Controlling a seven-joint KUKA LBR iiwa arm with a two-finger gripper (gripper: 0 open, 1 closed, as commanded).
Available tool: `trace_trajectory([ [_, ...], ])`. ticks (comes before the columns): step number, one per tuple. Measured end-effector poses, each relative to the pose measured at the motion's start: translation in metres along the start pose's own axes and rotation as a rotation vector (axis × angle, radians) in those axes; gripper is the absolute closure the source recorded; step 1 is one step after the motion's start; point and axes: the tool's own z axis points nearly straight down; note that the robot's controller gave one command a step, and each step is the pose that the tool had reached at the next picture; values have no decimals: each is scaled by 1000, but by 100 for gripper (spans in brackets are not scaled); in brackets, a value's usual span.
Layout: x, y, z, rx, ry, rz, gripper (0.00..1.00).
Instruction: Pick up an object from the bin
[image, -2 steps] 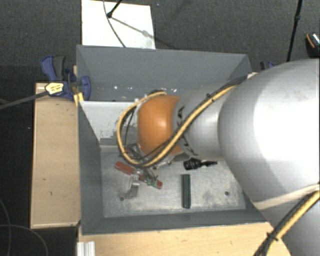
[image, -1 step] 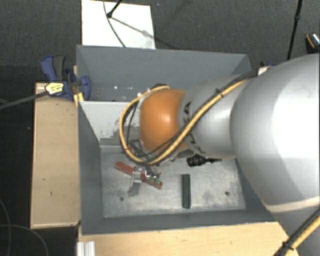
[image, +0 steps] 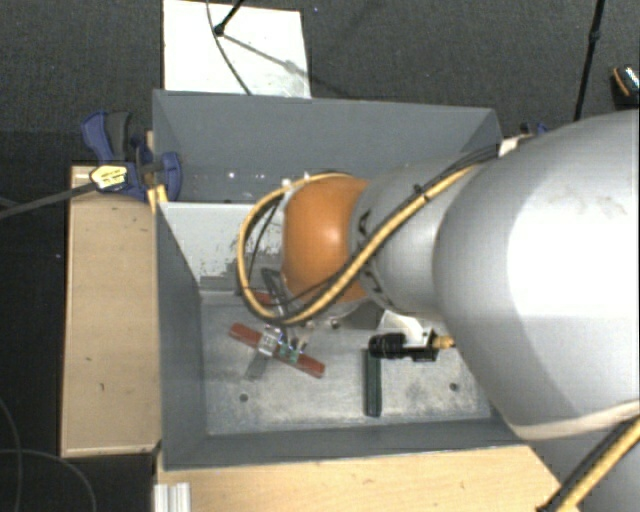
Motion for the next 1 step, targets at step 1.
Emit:
trace_trajectory([
  [1, 14, -12, 31, 7, 7, 140, 0],
])
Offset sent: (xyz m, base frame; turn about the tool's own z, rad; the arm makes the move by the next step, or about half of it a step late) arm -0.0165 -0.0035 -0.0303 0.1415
